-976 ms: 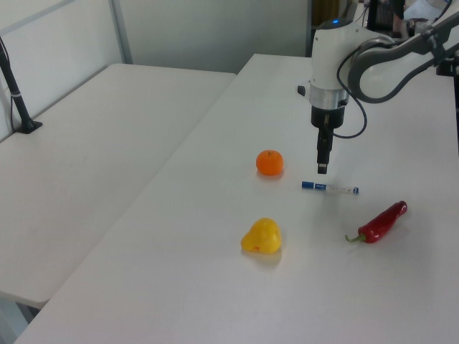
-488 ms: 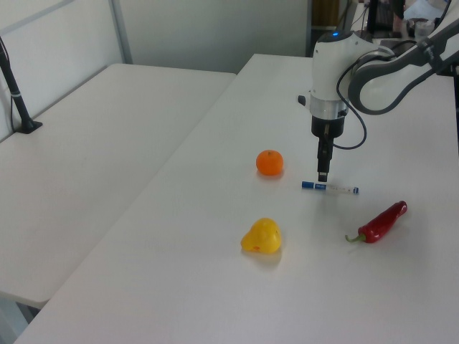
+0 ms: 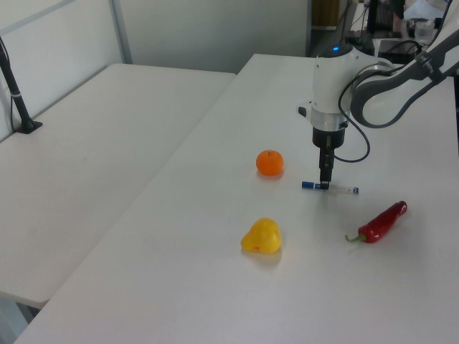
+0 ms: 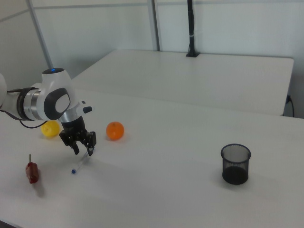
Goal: Place marker
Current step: 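Close the gripper on the white marker's body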
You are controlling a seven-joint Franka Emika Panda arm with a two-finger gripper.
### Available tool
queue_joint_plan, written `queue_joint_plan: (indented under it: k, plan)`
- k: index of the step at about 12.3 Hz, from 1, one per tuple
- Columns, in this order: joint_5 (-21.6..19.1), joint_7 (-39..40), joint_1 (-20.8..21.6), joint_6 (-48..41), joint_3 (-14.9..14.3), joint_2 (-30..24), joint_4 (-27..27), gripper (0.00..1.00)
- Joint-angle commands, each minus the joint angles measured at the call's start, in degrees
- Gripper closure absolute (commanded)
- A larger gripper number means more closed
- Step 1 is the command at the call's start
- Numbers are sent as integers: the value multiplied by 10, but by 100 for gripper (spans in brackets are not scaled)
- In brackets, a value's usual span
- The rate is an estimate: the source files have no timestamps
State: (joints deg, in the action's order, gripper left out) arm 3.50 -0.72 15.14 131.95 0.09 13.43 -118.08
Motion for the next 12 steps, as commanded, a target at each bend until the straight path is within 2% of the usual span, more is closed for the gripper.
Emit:
queue_joint_plan:
  k: [1, 3, 6, 7, 9, 12]
  plan:
    - [15, -17, 4, 20, 3, 0, -14, 51]
    - [16, -16, 4, 21, 3, 2, -16, 55]
    - [18, -12, 4, 23, 3, 6, -19, 72]
    - [18, -13, 4, 23, 3, 7, -19, 85]
    - [17, -13, 3, 23, 3, 7, -19, 100]
    - [17, -16, 3, 21, 3, 4, -16, 100]
